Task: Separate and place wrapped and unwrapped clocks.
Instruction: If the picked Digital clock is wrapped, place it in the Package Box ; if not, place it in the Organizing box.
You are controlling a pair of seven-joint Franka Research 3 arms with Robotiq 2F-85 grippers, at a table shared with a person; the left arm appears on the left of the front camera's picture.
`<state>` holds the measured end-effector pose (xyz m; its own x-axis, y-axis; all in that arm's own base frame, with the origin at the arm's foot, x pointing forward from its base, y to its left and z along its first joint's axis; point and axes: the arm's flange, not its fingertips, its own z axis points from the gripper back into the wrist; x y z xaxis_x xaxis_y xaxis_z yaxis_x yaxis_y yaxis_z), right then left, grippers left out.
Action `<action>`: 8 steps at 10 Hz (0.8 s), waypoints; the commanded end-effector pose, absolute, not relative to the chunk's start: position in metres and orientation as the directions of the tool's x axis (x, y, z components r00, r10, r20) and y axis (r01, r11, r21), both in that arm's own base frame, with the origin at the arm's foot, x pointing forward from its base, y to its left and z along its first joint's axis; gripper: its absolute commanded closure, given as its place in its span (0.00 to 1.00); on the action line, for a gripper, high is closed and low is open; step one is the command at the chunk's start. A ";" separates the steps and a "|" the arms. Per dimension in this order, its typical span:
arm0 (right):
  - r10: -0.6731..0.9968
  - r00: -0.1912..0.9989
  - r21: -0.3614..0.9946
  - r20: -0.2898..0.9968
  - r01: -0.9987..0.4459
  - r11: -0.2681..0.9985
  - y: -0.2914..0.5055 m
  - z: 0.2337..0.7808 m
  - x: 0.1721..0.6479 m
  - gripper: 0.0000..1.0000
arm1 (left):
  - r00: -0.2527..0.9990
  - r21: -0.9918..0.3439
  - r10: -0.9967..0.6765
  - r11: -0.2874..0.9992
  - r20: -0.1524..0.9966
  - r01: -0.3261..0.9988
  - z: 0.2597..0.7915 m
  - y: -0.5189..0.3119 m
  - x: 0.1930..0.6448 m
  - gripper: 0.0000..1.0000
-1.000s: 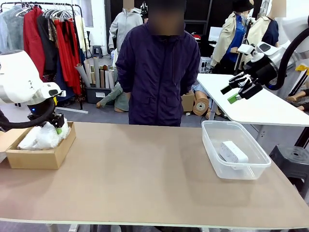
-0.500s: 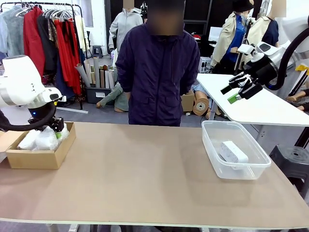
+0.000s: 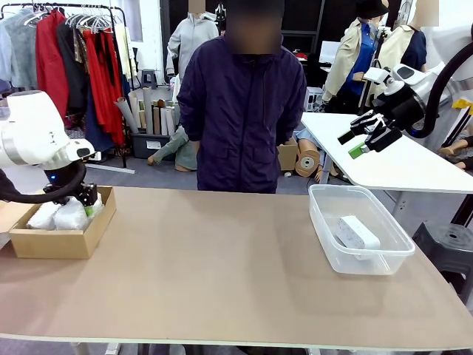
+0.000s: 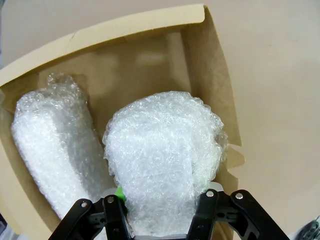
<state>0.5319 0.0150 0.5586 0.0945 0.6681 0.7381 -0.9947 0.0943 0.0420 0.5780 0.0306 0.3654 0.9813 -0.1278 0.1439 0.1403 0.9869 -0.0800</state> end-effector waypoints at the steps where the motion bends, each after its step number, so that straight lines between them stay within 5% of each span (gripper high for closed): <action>1: 0.667 0.091 0.041 0.740 -0.995 0.091 0.015 0.560 0.532 0.00 | 0.984 -0.092 -0.124 0.986 0.129 0.136 0.363 0.035 0.583 1.00; 4: 0.667 0.091 0.041 0.740 -0.995 0.091 0.015 0.560 0.532 0.00 | 0.984 -0.090 -0.126 0.986 0.129 0.138 0.349 0.037 0.587 1.00; 8: 0.667 0.091 0.041 0.740 -0.995 0.091 0.015 0.560 0.532 0.00 | 0.982 -0.093 -0.123 0.986 0.147 0.137 0.358 0.041 0.586 0.23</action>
